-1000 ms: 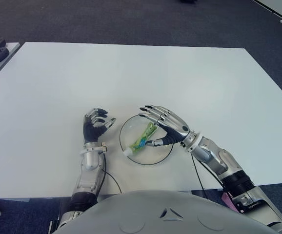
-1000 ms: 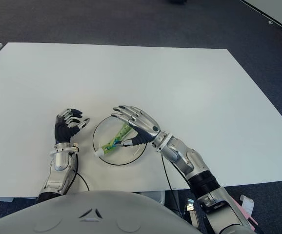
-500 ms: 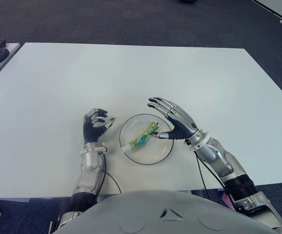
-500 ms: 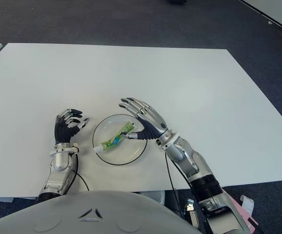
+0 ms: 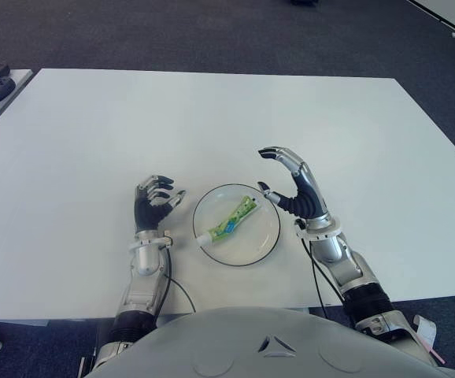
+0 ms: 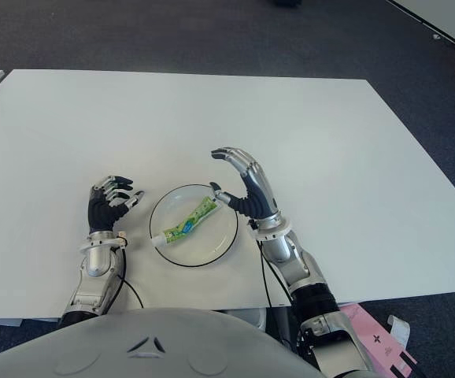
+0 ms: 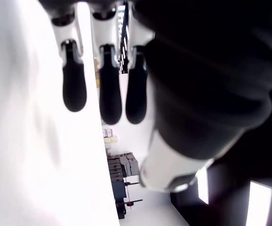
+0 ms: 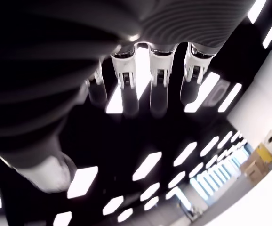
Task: Put the toothpaste on the table into the plate.
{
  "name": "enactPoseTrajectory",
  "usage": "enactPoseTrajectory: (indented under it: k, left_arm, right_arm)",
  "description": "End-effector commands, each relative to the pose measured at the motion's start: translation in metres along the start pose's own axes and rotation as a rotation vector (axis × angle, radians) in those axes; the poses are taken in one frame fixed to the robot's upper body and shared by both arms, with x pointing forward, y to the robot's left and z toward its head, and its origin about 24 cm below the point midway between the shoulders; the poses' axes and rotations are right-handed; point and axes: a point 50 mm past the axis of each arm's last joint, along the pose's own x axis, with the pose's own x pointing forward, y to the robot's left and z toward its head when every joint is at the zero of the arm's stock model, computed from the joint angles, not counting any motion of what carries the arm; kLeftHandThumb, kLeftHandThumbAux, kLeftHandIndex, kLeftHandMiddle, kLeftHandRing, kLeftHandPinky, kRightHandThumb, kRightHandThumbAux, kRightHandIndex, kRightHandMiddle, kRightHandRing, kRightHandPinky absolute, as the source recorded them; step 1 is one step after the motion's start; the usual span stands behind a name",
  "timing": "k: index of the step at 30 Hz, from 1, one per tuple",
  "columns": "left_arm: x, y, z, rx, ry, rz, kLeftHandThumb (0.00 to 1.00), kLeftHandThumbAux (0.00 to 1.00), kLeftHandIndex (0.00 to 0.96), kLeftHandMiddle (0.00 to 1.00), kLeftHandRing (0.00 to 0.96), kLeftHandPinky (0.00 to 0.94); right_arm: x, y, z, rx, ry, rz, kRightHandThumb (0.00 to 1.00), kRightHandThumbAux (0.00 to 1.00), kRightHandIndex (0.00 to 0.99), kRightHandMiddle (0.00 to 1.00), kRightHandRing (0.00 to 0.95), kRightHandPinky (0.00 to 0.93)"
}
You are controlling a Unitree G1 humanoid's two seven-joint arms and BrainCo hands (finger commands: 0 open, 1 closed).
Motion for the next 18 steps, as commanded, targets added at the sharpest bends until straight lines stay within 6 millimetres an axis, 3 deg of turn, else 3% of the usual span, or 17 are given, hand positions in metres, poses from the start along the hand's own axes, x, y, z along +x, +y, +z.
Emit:
enactPoseTrajectory:
  k: [1, 6, 10, 11, 13, 18]
  left_arm:
    - [-0.005, 0.003, -0.009, 0.027, 0.042, -0.018, 0.107, 0.998, 0.492, 0.474, 0.504, 0.534]
    - [-0.005, 0.004, -0.009, 0.023, 0.042, -0.018, 0.1, 0.998, 0.488, 0.472, 0.497, 0.524]
    - [-0.004, 0.004, -0.009, 0.019, 0.046, -0.015, 0.101, 0.998, 0.487, 0.469, 0.494, 0.522]
    - [-0.004, 0.004, -0.009, 0.019, 0.047, -0.014, 0.1, 0.998, 0.488, 0.467, 0.493, 0.519]
    - [-0.004, 0.004, -0.01, 0.02, 0.048, -0.012, 0.091, 0.998, 0.49, 0.469, 0.495, 0.525]
    - [-0.004, 0.004, -0.011, 0.026, 0.05, -0.011, 0.074, 0.998, 0.487, 0.476, 0.502, 0.53]
  right_arm:
    - [-0.005, -0.004, -0.003, 0.135, 0.096, -0.107, 0.346, 0.883, 0.323, 0.331, 0.268, 0.214]
    - [-0.033, -0.001, -0.019, 0.335, 0.267, -0.222, 0.306, 0.858, 0.353, 0.36, 0.307, 0.274]
    - [-0.03, -0.001, -0.021, 0.425, 0.334, -0.317, 0.268, 0.85, 0.374, 0.381, 0.333, 0.316]
    - [-0.03, -0.001, -0.021, 0.44, 0.349, -0.338, 0.471, 0.793, 0.397, 0.398, 0.352, 0.334]
    - [-0.031, -0.002, -0.023, 0.471, 0.389, -0.382, 0.575, 0.763, 0.409, 0.413, 0.366, 0.34]
    - [-0.036, -0.003, -0.028, 0.488, 0.493, -0.479, 0.673, 0.736, 0.422, 0.442, 0.396, 0.371]
